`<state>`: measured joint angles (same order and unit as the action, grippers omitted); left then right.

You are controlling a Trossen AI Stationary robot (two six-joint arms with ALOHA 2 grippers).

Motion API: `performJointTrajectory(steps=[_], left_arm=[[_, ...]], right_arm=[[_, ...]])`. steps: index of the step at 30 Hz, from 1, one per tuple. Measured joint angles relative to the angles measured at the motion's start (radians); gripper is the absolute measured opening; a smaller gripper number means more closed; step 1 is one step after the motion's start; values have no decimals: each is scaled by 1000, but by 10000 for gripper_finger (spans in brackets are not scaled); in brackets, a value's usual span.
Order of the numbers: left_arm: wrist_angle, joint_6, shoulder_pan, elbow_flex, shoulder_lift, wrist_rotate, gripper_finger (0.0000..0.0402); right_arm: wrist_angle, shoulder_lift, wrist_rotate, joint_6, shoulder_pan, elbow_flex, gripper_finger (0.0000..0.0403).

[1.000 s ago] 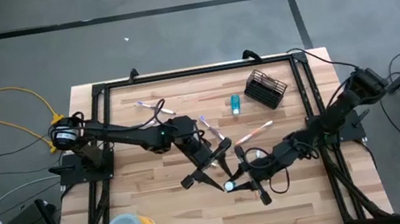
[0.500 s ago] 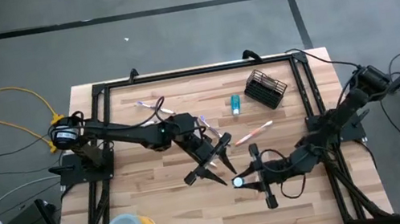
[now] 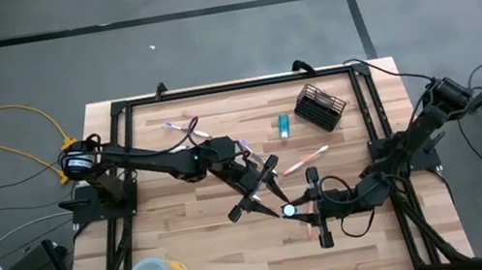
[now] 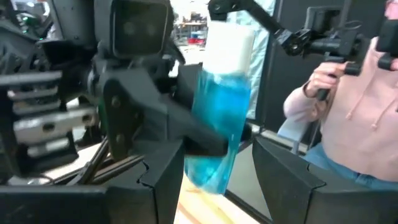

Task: Pick & Place toothbrushing station
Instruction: Put the bottom blue mouthwash bottle into the middle of the black mesh organizer

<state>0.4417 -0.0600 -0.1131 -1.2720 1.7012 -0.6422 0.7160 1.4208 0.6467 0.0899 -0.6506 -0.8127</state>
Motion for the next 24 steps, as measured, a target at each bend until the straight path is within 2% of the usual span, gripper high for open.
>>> performJointTrajectory(steps=[13, 19, 24], left_arm=[[-14, -37, -13, 0, 0, 94, 183], [-16, -49, -28, 0, 0, 172, 183], [-17, -74, -49, 0, 0, 283, 183]], right_arm=[[87, 0, 87, 97, 4, 0, 66], [96, 0, 107, 103, 6, 0, 66], [106, 0, 115, 113, 19, 0, 66]])
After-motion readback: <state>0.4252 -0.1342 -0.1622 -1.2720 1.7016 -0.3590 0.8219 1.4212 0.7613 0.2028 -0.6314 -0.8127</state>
